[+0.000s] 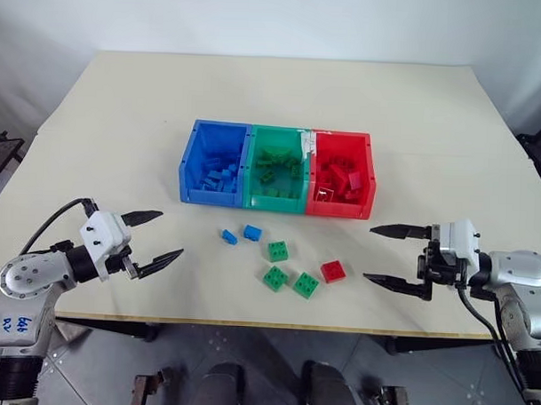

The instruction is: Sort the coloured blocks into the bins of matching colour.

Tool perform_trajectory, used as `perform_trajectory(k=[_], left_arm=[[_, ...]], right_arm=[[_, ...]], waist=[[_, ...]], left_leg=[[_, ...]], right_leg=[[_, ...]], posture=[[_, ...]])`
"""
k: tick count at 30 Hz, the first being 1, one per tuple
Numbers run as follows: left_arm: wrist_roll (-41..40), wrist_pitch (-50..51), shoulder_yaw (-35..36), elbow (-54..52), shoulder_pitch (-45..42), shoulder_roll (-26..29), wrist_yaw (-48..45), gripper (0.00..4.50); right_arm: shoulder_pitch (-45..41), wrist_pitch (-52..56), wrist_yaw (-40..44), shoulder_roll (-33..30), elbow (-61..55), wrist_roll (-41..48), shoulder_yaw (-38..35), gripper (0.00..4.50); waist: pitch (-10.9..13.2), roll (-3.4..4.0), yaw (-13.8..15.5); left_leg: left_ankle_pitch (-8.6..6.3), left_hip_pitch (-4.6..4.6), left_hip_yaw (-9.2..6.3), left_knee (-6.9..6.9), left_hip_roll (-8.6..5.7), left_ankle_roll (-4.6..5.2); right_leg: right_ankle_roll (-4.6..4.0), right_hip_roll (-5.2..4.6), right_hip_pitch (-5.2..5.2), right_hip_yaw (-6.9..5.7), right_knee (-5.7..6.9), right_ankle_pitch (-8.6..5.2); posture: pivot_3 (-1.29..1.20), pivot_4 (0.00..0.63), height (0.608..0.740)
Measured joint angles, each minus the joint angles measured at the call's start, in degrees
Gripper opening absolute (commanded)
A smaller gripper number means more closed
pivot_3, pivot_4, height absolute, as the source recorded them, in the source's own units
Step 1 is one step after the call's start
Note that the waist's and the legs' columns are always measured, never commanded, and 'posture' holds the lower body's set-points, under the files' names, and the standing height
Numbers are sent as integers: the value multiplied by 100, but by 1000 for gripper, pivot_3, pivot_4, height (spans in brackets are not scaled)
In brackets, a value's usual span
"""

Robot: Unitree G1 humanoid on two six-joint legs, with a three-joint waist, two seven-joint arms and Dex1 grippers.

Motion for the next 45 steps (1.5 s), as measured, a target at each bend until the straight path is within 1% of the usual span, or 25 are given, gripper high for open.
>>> perform_trajectory(k=[4, 6, 8, 10, 14, 17, 19, 21, 25, 30, 33, 34, 35, 37, 42, 43, 45], left_arm=[[-96, 239, -50, -31, -3, 40, -153, 4463], [-264, 526, -146, -143, -2, 40, -277, 4463], [-539, 920, -307, -481, 5, 39, -422, 4463], [-605, 1096, -560, -848, -43, 27, -521, 4463], [-598, 1207, -1041, -1282, -271, -145, -576, 4463], [-517, 1190, -1425, -1431, -437, -323, -571, 4463], [-426, 1112, -1534, -1419, -433, -385, -558, 4463], [-339, 974, -1536, -1385, -343, -386, -542, 4463], [-285, 770, -1259, -1196, 90, -300, -545, 4463], [-354, 671, -716, -1193, 640, -91, -631, 4463], [-361, 655, -546, -1233, 840, -14, -637, 4463], [-363, 655, -517, -1262, 857, -14, -631, 4500], [-365, 655, -510, -1302, 868, -14, -619, 4500], [-375, 658, -509, -1443, 888, -32, -559, 4500], [-474, 736, -509, -1705, 945, -128, -456, 4500], [-524, 765, -511, -1751, 958, -174, -449, 4500], [-617, 805, -517, -1877, 980, -236, -411, 4500]], right_arm=[[97, -119, 6, 0, 16, -35, -33, 4500], [228, -142, 12, -21, 27, -32, -150, 4500], [500, -179, 72, -192, 186, -33, -393, 4500], [686, -263, 209, -442, 512, -49, -651, 4500], [589, -503, 468, -656, 1011, -233, -736, 4500], [140, -644, 624, -636, 1318, -490, -397, 4500], [-276, -629, 647, -546, 1331, -653, -57, 4500], [-572, -492, 711, -486, 1280, -783, 296, 4500], [-1129, -215, 797, -169, 1098, -1073, 1104, 4500], [-1590, -211, 803, 78, 1132, -1498, 1689, 4500], [-1679, -233, 799, 170, 1254, -1715, 1915, 4500], [-1710, -249, 798, 200, 1318, -1763, 1984, 4101], [-1723, -266, 798, 230, 1350, -1800, 2021, 3909], [-1730, -293, 797, 303, 1406, -1860, 2041, 3292], [-1698, -410, 797, 309, 1440, -1870, 2028, 1501], [-1672, -435, 795, 307, 1438, -1859, 2010, 1416], [-1558, -441, 785, 286, 1412, -1794, 1928, 1416]], waist=[[0, 0, 2], [0, 0, 15], [0, 0, 70], [0, 0, 111], [0, 0, 103], [0, 0, 7], [0, 1, -53], [0, 1, -47], [0, 0, -15], [0, 0, 21], [0, 0, 26], [0, 0, 20], [0, 0, 16], [0, 0, -3], [0, 0, -10], [0, 0, -9], [0, 0, -2]], left_leg=[[0, 0, 0, 0, 0, 0], [0, -1, 0, 1, 1, 0], [-3, -4, 0, 3, 6, 5], [-7, -3, 4, 8, 2, 11], [-6, 2, 45, 11, -3, 9], [-5, 5, 57, 10, 0, 5], [-3, 7, 56, 7, 7, -1], [-3, 6, 57, 7, 8, -2], [-3, 2, 49, 12, 7, -1], [-8, -1, 30, 12, 14, 6], [-10, -2, 16, 12, 10, 9], [-10, -2, 11, 12, 8, 8], [-11, -2, 9, 12, 7, 8], [-12, -2, 9, 11, 5, 6], [-12, -1, 11, 11, 4, 5], [-13, -1, 11, 11, 5, 4], [-13, -1, 10, 12, 5, 4]], right_leg=[[0, 0, 0, -1, 1, 0], [0, 0, 1, -1, 1, 0], [0, -5, 2, -2, 2, 0], [3, -8, 4, 1, -1, 2], [4, 2, 7, 1, -2, 2], [4, 3, 3, 3, 1, 2], [1, 9, -2, 4, 4, 0], [-1, 9, -3, 1, 4, 0], [-1, 4, -3, 1, 1, 0], [0, -6, -1, 0, 0, 0], [0, -7, -1, 0, -2, 0], [0, -7, -2, 0, -2, 0], [0, -6, -2, 0, -2, 0], [0, -4, -3, 0, -1, 0], [0, -1, -4, 0, -1, 0], [0, -1, -4, 0, -1, 0], [0, -2, -2, -1, -1, 0]], posture=[[0, 150, 740], [0, 150, 740], [0, 150, 740], [0, 150, 740], [0, 150, 740], [0, 150, 740], [0, 150, 740], [0, 150, 740], [0, 150, 740], [0, 150, 740], [0, 150, 740], [0, 150, 740], [0, 150, 740], [0, 150, 740], [0, 150, 740], [0, 150, 740], [0, 150, 740]])
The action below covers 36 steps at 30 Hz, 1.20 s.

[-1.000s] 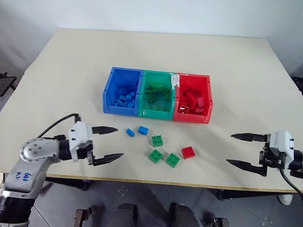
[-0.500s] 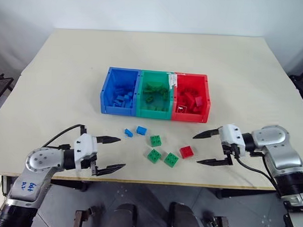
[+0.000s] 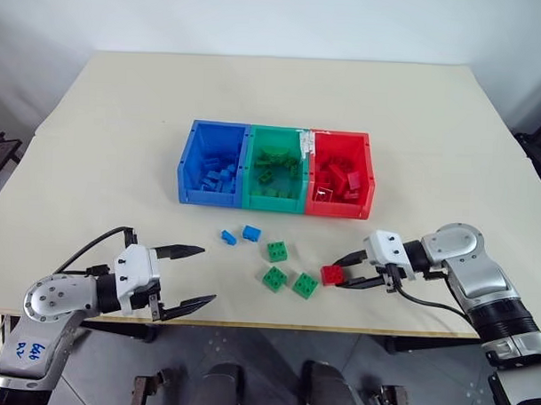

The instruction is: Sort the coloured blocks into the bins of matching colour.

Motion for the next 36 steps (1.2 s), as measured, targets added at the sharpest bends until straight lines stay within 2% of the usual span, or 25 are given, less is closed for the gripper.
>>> perform_trajectory(k=[5, 9, 13, 18, 19, 23, 26, 29, 32, 34, 36], left_arm=[[-278, 246, 49, -84, -20, -224, 291, 4500], [-456, 430, 325, -225, -10, -239, 505, 4500], [-623, 606, 653, -206, 231, -220, 547, 4500], [-639, 602, 1035, 51, 416, -109, 463, 4500], [-635, 602, 1062, 62, 431, -109, 445, 4500], [-630, 599, 1089, 57, 393, -72, 412, 4500], [-625, 630, 1036, 34, 307, -25, 363, 4500], [-654, 814, 765, -10, 16, -5, 324, 4500], [-639, 863, 424, 8, -344, -2, 221, 4500], [-529, 839, 48, 74, -722, -11, 84, 4500], [-449, 820, -170, 212, -917, -25, -9, 4500]], right_arm=[[182, 701, -233, 19, -264, 689, -585, 1416], [-418, 1289, -1019, 242, -189, 989, -1132, 1416], [-1411, 1566, -1964, 627, 421, 807, -1264, 1416], [-2309, 1595, -3159, 1011, 1384, -131, -950, 1416], [-2376, 1617, -3243, 1060, 1517, -197, -932, 2150], [-2491, 1650, -3496, 1222, 1775, -253, -946, 3470], [-2351, 1585, -3340, 1141, 1568, -169, -1056, 4471], [-1581, 1394, -2783, 892, 696, 288, -1357, 4493], [-741, 1704, -2128, 484, -109, 990, -1769, 4493], [32, 1735, -1606, -105, -530, 1240, -2045, 4493], [458, 1704, -1377, -413, -577, 1262, -2202, 4493]], waist=[[0, 0, 3], [0, 1, -53], [0, 1, -103], [0, 1, -136], [0, 1, -134], [0, 1, -145], [0, 1, -141], [0, 1, -74], [0, 1, -3], [0, 2, 85], [-1, 0, 81]], left_leg=[[0, 0, -1, 3, 5, 0], [-2, 4, 7, 1, 4, -7], [-3, 2, 6, -4, 6, -11], [-5, -5, 3, -4, -2, -8], [-6, -9, -2, -4, 1, -6], [-8, -11, -5, -5, 3, -1], [-9, -11, -4, -7, 1, 0], [-12, -12, -3, -6, 0, 5], [-15, -12, 4, 0, -3, 10], [-18, -10, 39, 4, -11, 14], [-19, -8, 56, 5, -10, 16]], right_leg=[[0, -1, 0, 0, 2, 0], [-1, 7, -3, 2, 2, 0], [-6, 8, -9, 1, 4, -3], [-7, 2, -14, 0, 6, -3], [-7, 2, -14, -2, 6, -3], [-7, -1, -15, -3, 6, -3], [-7, 0, -15, -6, 5, -3], [-7, -1, -9, -12, 3, -3], [-4, -2, -7, -11, 2, -2], [-4, 0, 4, -19, -3, -1], [0, 0, 4, -16, -9, 1]], posture=[[0, 150, 740], [0, 150, 740], [0, 150, 740], [0, 150, 740], [0, 150, 740], [0, 150, 740], [0, 150, 740], [0, 150, 740], [0, 150, 740], [0, 150, 740], [0, 150, 740]])
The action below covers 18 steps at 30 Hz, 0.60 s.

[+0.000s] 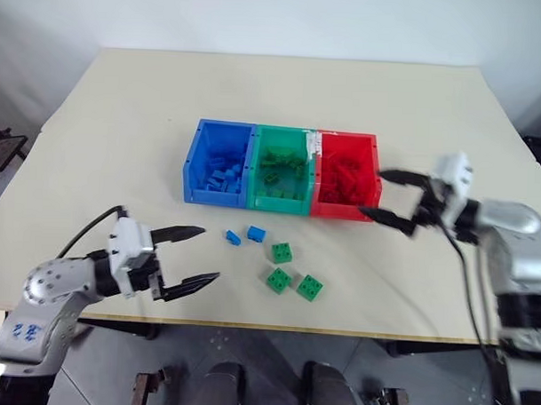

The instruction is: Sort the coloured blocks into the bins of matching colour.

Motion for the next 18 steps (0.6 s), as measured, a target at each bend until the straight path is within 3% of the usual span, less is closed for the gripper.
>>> perform_trajectory(k=[5, 10, 18], left_arm=[[160, -109, -582, 398, -631, -128, -364, 4500], [386, -342, -760, 773, -845, -120, -601, 4500], [401, -650, -345, 899, -433, 39, -660, 4500]], right_arm=[[827, -876, 339, -543, 545, -352, -200, 4493], [896, -1139, 414, -375, 216, -375, -47, 4493], [1047, 602, -150, 245, -1742, -179, 1159, 4493]], waist=[[0, 0, -97], [0, 1, -187], [0, 1, -89]], left_leg=[[1, 11, 26, -2, 9, -3], [6, 16, 29, -2, 22, -11], [2, 12, -29, 1, 29, -11]], right_leg=[[0, 3, -3, 3, 5, 0], [0, 10, -5, 3, 7, 0], [0, 1, -8, 6, 6, 0]], posture=[[0, 150, 740], [0, 150, 740], [0, 150, 740]])
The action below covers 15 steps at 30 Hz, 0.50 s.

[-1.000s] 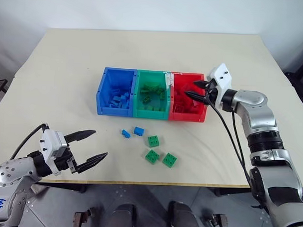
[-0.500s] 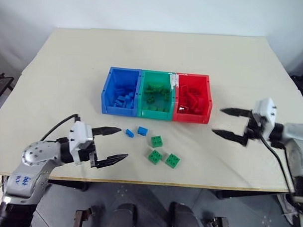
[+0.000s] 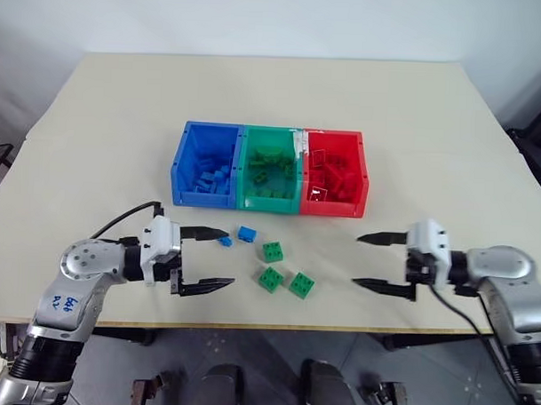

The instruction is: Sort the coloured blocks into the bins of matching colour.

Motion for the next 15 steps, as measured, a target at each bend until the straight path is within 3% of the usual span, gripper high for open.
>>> perform_trajectory(k=[5, 11, 15], left_arm=[[-118, 50, 464, -245, 616, 249, -26, 4500], [-159, 63, 632, -536, 1043, 309, -24, 4500], [-159, 80, 632, -672, 1053, 303, 69, 4500]], right_arm=[[308, 650, -285, 244, -823, 53, 585, 4493], [384, 619, -934, 493, -936, -423, 926, 4493], [320, 643, -1246, 715, -916, -541, 948, 3678]], waist=[[0, 0, 65], [-2, -4, 78], [-4, -7, 65]], left_leg=[[-7, -4, -6, 6, 4, 8], [-10, -1, -2, 5, -13, 7], [-9, 0, -2, 5, -13, 7]], right_leg=[[1, -5, 3, 2, -3, 1], [1, 0, 2, 3, -2, 1], [0, 0, 0, 3, 1, 0]], posture=[[0, 150, 740], [0, 150, 740], [0, 150, 740]])
